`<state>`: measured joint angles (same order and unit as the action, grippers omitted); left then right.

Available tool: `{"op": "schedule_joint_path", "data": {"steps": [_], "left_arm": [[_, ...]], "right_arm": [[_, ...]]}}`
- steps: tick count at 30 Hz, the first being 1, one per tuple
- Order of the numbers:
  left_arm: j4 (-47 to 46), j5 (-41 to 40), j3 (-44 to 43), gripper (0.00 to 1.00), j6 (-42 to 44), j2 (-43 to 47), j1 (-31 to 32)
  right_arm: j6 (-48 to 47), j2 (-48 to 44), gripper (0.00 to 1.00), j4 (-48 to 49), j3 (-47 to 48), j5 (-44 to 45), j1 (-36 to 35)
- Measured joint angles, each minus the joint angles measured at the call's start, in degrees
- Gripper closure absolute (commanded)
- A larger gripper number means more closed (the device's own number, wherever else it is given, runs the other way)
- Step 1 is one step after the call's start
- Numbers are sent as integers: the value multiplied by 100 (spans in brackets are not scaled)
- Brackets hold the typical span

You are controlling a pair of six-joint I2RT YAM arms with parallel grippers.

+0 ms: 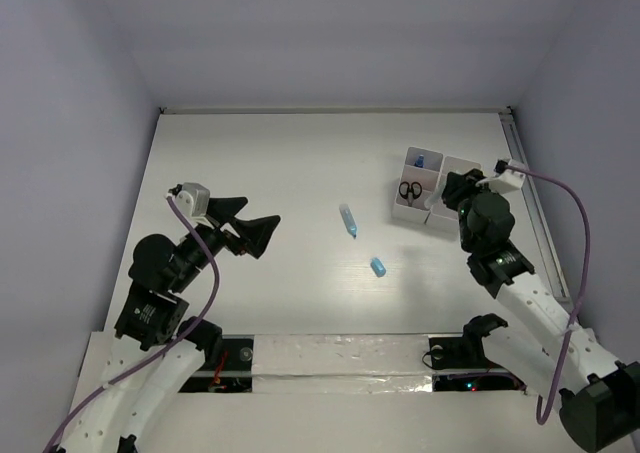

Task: Sort the stationery into containers
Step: Place the pen in the storage box, then move the pen cap to the center of the board.

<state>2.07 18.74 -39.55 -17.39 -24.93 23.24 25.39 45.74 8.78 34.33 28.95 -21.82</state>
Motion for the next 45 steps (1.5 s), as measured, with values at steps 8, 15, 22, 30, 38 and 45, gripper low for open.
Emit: {"op": "schedule_joint_path", "data": {"steps": [8,15,22,30,38,45], "left_arm": [[372,-555,31,1,280,240,356],[448,-719,31,1,356,374,446],[490,-826,33,1,374,389,498],[498,-846,33,1,382,387,505],[503,-852,33,1,382,348,505],[501,-852,33,1,380,164,505]], "right_arm": [[-428,651,100,50,-55,916,706],[-428,1215,100,227,-57,935,1054],[-308,1574,100,378,-125,820,1056],[-68,1705,86,586,-459,654,1056],[-13,1718,32,413,-385,358,1056],[-151,1305,31,-85,245,-299,1056]]}}
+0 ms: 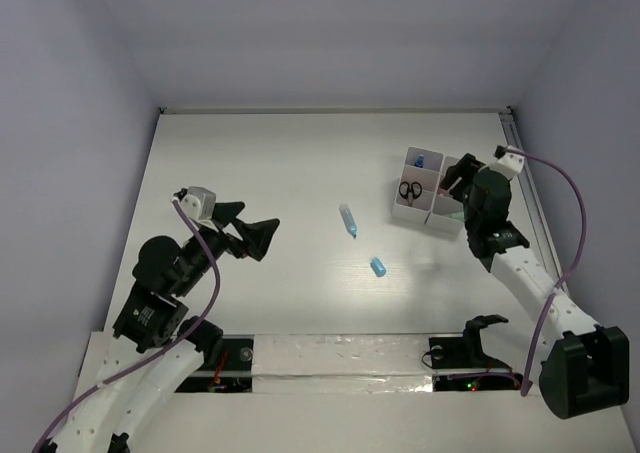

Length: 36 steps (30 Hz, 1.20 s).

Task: Sort the stationery into containers
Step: Move the pen cap to the center of the board.

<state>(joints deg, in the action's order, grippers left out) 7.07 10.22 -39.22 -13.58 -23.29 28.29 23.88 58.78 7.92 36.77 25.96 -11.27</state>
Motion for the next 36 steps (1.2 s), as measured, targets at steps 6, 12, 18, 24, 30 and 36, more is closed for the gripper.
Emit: {"op": "schedule_joint_path", "data": {"steps": [6,12,18,24,30,36], "left_arm": [[-33,35,0,1,-26,-385,11],[-42,83,-2,1,-39,-872,7],[-149,352,-2,1,-133,-1290,7],[-175,501,-2,1,-262,-1488,9],[-216,498,-2,1,-308,-1484,7],[-214,459,-2,1,-306,-1480,7]], "right_arm": [[-50,-42,41,-177,286,-1705,-9],[-50,481,57,-798,273,-3399,-575],[-15,813,50,-1591,87,-4065,-1567],[238,754,44,-2203,-334,-4183,-1934],[549,693,65,-2286,-656,-4459,-2157],[807,1130,100,-1886,-761,-5003,-2295]]}}
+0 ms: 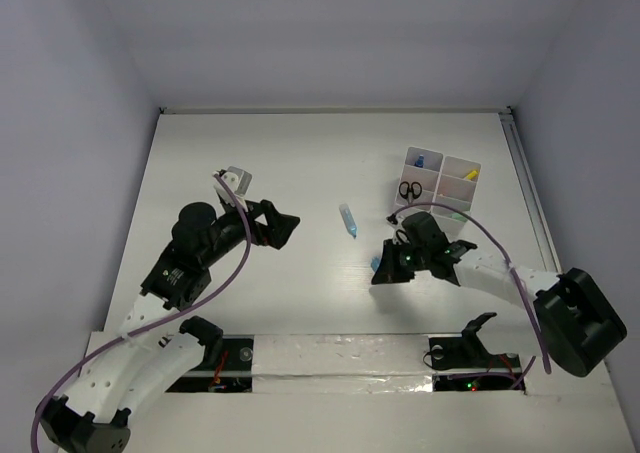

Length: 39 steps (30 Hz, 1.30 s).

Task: Sort the stationery into containers
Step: Move the pen cap to the center of the board.

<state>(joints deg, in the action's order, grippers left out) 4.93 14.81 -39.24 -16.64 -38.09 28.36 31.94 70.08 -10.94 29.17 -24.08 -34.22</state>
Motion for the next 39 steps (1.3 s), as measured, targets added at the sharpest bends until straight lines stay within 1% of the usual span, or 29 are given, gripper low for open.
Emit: {"op": "schedule_joint_path", "data": {"steps": [4,9,16,21,26,30,31,34,38,39], "left_arm": [[0,-24,0,1,2,26,0],[2,-35,2,1,9,76,0],[2,-46,0,1,28,83,0],[2,-46,0,1,28,83,-39],[2,-46,0,1,28,92,-52],[2,-46,0,1,28,109,-87],[4,-46,0,1,28,114,-96],[2,-48,0,1,28,127,-111],[4,-59,0,1,35,153,-111],[4,-63,0,1,37,157,-118]], "right_arm": [[70,278,100,155,0,83,0],[63,470,100,127,22,341,0],[48,595,100,-31,210,1102,0],[33,855,100,-20,450,1694,0],[-155,1287,100,229,848,2531,-11],[-396,1825,100,527,1298,2905,-11],[-487,2065,98,638,1515,2988,-11],[-627,2367,93,756,1821,3104,-11],[-761,2450,85,841,2028,3200,-11],[-778,2417,79,831,2028,3211,-11]]}}
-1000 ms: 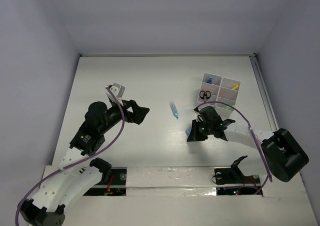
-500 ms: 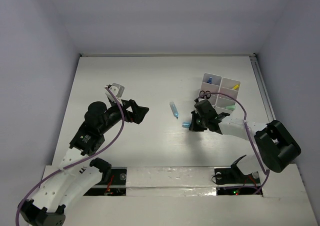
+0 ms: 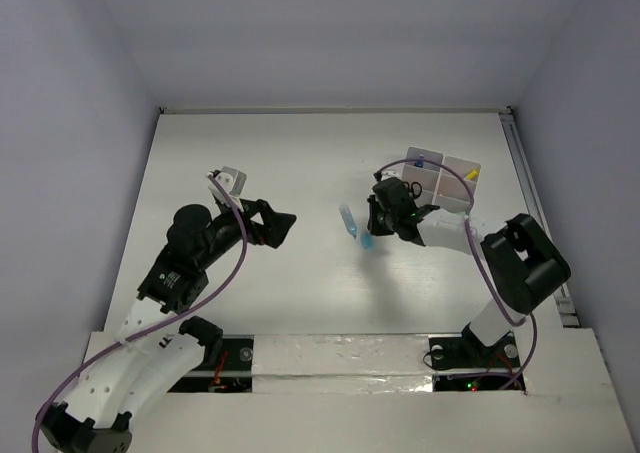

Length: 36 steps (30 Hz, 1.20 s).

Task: Sort the stationery into containers
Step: Move the pen cap to the center of the board, then move the pen to the center of the board.

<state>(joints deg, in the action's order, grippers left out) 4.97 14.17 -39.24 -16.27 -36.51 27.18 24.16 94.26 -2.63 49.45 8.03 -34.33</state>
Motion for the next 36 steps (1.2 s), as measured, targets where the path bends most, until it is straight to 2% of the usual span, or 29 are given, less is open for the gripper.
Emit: {"op": "schedule_joint_path", "data": {"steps": [4,6,8,19,28,32,36], "left_arm": [[-2,39,0,1,20,-7,-72],[-2,92,0,1,17,-11,-127],[-2,109,0,1,17,-15,-151],[-2,188,0,1,15,-17,-197],[-2,219,0,1,15,-103,-216],[-2,223,2,1,15,-122,-216],[-2,221,2,1,15,-122,-216]], "right_arm": [[-44,-258,67,-203,-13,-50,0],[-48,-479,55,-299,-20,-140,0],[-94,-638,53,-337,-20,-275,0],[-238,-192,51,-761,170,-1021,0],[-319,22,51,-964,350,-1082,0],[-387,22,45,-1060,557,-1060,0],[-483,129,45,-1093,953,-1062,0]]}}
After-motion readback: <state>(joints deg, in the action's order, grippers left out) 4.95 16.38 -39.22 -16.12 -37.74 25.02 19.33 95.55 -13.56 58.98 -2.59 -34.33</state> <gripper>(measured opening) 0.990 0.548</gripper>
